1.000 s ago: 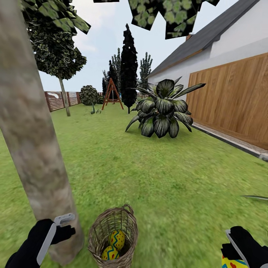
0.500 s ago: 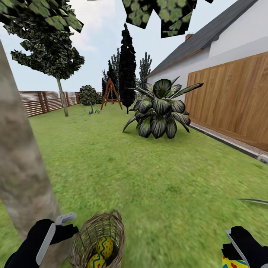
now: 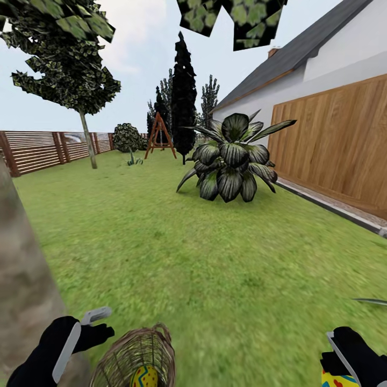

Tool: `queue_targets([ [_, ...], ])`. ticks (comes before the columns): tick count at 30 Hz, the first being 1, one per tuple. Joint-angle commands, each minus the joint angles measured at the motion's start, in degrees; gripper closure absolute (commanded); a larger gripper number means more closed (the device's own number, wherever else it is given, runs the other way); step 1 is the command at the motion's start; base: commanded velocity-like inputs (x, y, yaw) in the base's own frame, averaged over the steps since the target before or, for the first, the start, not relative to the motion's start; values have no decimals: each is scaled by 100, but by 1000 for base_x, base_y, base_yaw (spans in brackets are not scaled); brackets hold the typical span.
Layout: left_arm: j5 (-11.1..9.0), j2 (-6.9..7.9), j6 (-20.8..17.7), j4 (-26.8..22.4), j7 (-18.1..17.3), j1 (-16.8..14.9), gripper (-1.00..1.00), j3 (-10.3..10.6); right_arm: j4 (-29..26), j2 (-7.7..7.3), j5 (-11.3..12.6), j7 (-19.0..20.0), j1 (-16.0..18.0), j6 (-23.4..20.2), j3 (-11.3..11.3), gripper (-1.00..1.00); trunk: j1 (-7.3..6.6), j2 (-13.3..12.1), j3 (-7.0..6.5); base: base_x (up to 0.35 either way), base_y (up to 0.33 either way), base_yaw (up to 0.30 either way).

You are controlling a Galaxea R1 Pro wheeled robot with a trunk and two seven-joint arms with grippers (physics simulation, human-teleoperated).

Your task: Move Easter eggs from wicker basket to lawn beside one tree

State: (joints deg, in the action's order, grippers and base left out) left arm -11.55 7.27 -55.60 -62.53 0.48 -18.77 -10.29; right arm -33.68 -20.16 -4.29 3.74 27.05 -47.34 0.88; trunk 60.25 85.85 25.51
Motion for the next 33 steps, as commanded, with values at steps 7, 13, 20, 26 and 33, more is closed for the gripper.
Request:
queue_targets([
  [7,-14,-13,-30,-5,5,-4,-100,0,-6,-14,-46,39,2,-29,9,100,2,3,7,77,-122,0],
  [13,-14,-18,-30,-5,5,-4,-100,1,-7,-22,-46,39,2,-30,6,100,2,3,7,1,-1,0],
  [20,-14,-24,-30,4,5,-4,-100,-8,-7,-30,-46,39,2,-30,3,100,68,124,61,0,0,0],
  [26,-14,-32,-30,7,5,-4,-100,-8,0,-32,-46,39,2,-30,9,100,200,364,169,0,0,0],
  [33,-14,-49,-29,13,5,-4,-100,0,-6,-36,-46,39,2,-30,0,100,354,645,294,0,0,0],
])
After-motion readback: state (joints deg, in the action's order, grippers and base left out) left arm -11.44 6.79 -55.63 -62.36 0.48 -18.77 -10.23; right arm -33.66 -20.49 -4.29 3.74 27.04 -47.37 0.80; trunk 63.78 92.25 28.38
